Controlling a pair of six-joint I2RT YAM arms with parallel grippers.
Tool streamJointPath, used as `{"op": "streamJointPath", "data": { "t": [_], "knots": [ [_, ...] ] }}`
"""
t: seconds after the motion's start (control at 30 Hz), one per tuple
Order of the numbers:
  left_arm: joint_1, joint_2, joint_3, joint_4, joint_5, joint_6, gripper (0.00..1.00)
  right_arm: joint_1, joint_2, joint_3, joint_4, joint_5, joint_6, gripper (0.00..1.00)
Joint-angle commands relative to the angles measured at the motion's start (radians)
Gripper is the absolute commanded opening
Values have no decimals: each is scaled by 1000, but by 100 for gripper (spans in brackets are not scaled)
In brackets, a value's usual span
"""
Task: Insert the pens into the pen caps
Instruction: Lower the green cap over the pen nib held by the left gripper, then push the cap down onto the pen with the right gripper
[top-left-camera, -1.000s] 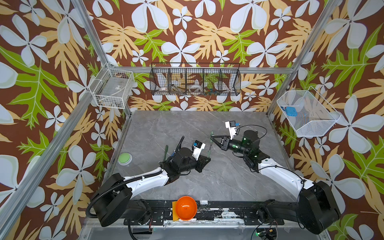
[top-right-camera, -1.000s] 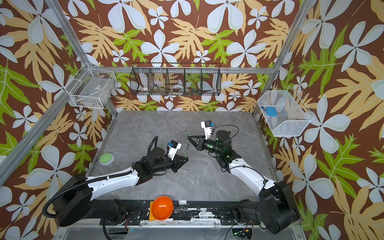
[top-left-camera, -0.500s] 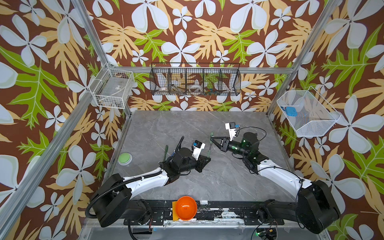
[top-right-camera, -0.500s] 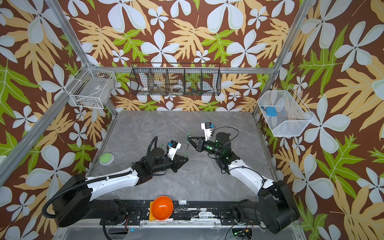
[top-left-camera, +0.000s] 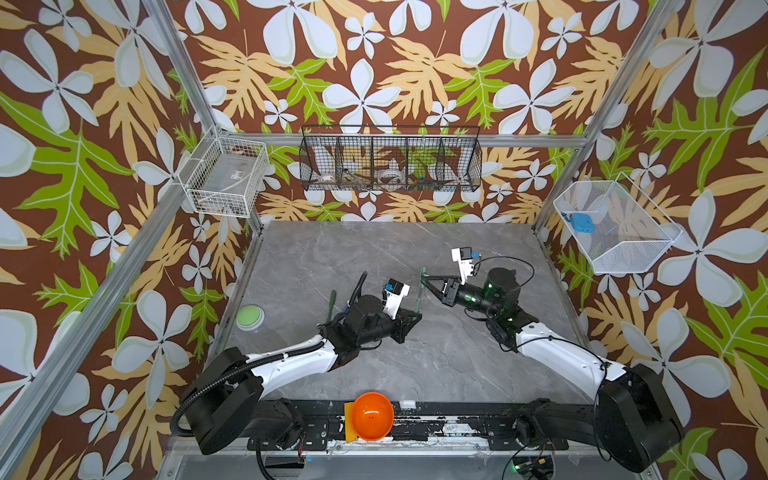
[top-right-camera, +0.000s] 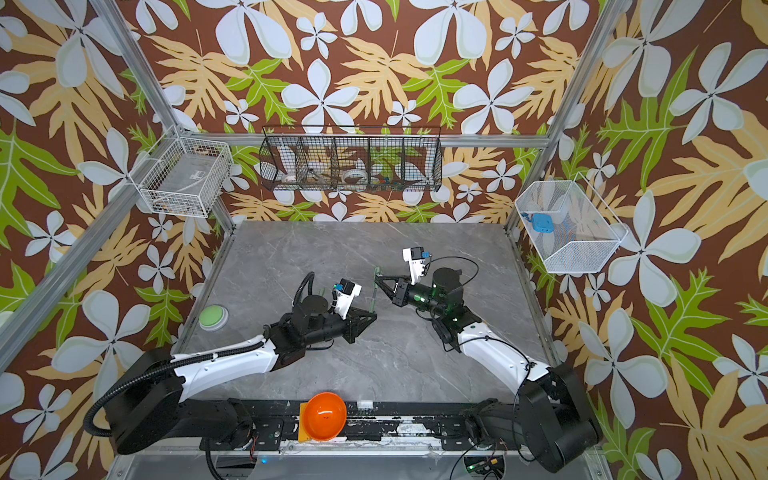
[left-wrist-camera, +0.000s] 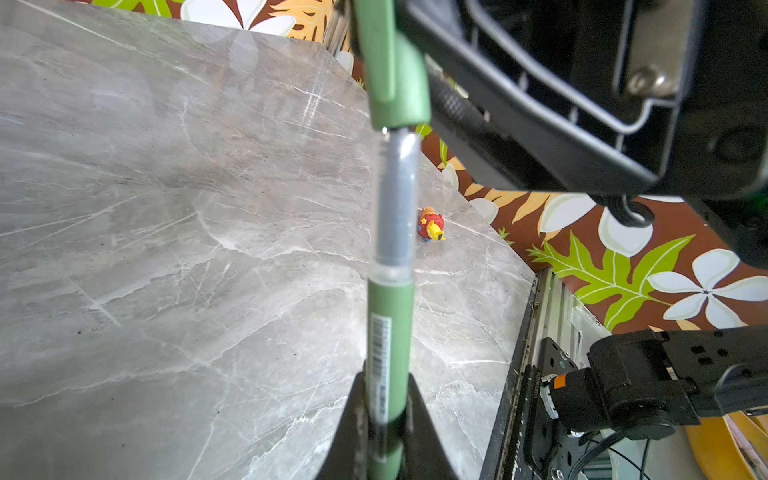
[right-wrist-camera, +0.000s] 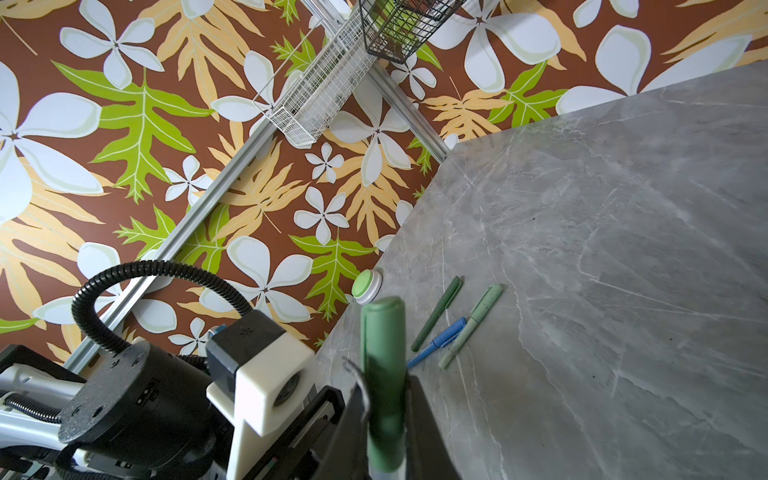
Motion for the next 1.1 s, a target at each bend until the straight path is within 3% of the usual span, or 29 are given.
{"op": "streamJointPath", "data": {
  "t": [0.0, 0.33, 0.57, 0.8, 1.07],
  "knots": [
    [-3, -7, 16, 44, -18, 9, 0, 6, -5, -16, 58, -3, 24, 14],
    [-3, 10, 77, 68, -6, 16, 0, 24, -15, -35, 89, 3, 34, 14],
    [-1, -14, 86, 42, -45, 45, 0, 26, -51, -36, 14, 10, -21, 16],
    [-1, -4, 115, 9, -50, 74, 0, 48, -139, 78, -371, 68, -276, 55],
    [-2, -16, 103, -21, -46, 85, 0, 1, -80, 184, -390, 10, -283, 60]
  ]
}}
